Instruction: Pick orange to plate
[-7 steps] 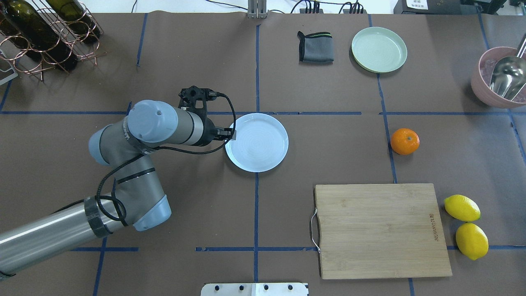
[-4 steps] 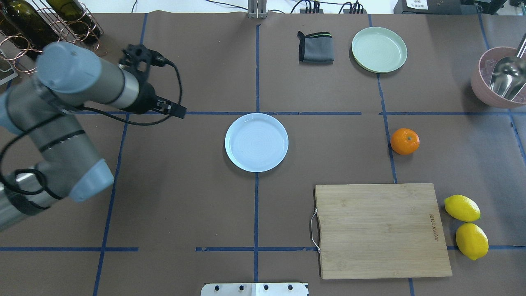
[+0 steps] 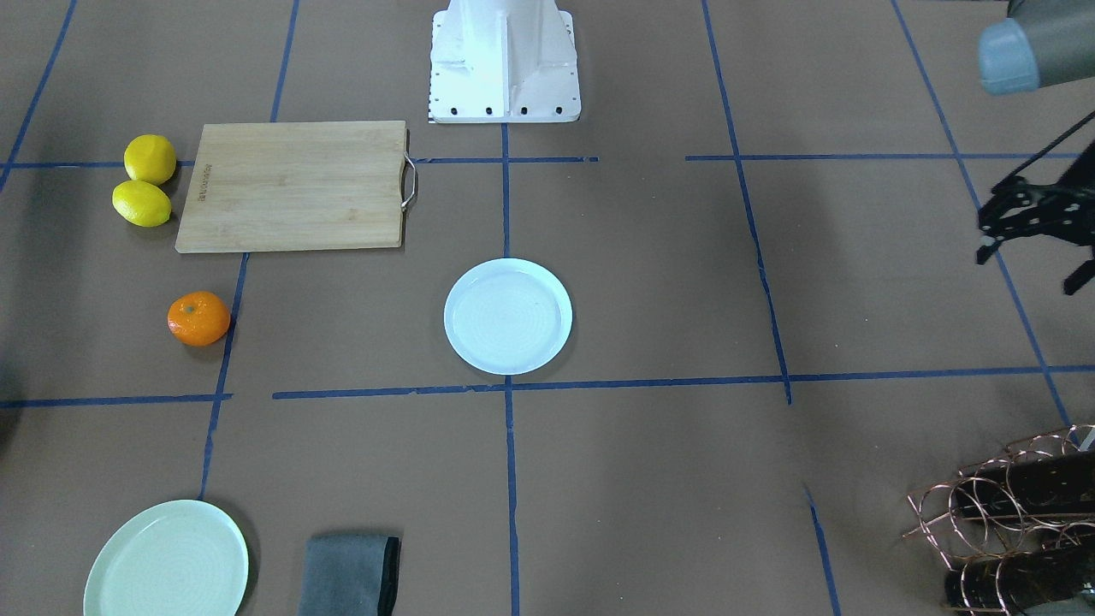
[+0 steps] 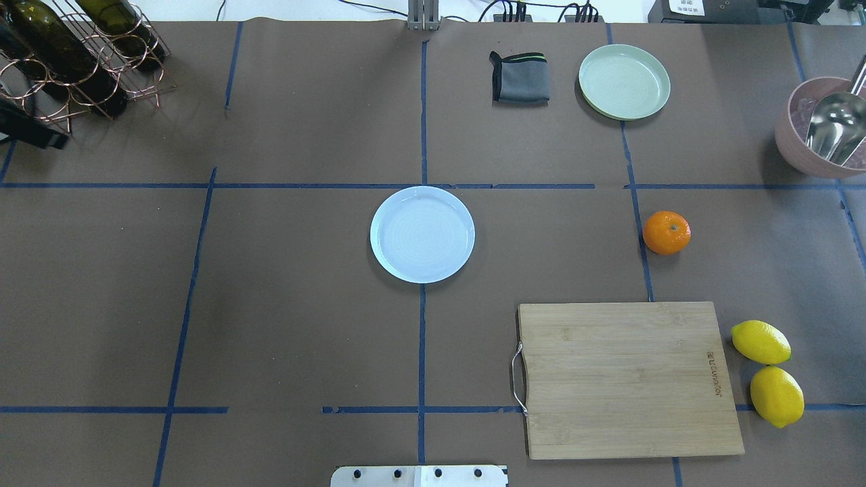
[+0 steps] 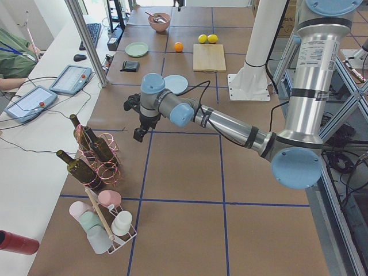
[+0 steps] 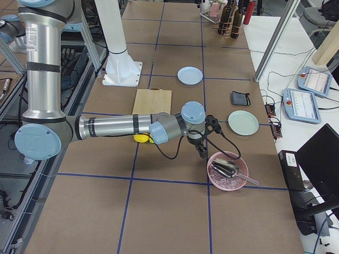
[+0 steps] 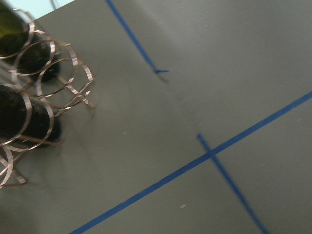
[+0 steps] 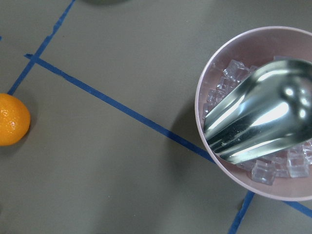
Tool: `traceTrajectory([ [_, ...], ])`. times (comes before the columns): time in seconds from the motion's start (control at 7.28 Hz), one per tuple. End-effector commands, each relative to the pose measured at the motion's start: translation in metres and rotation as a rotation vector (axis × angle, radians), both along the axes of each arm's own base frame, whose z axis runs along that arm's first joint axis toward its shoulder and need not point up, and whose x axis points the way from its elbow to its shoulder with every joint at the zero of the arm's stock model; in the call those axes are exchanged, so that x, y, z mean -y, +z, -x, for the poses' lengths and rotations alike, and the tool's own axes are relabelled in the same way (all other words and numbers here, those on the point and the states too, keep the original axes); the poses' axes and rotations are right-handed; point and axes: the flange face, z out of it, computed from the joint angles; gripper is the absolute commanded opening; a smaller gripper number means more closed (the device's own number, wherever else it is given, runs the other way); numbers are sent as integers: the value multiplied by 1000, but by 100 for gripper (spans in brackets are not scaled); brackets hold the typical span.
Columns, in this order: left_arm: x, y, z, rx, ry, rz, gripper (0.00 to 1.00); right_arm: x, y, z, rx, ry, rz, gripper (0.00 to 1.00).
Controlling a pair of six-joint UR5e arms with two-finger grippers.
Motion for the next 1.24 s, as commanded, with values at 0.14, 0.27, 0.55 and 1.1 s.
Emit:
traceTrajectory([
  [0.14,-43,143,142,79,16,154,100,16,-25,18,22,22,25,100],
  [0.27,-49,150,143,68,16,217,100,23,-40,33,41,48,58,100],
  [0.55,-52,148,136,-73,26,231,100,18,-53,75,33,86,128,100],
  [1.1,-49,136,136,-77,29,200,100,-30,-107,233,58,248,200,100],
])
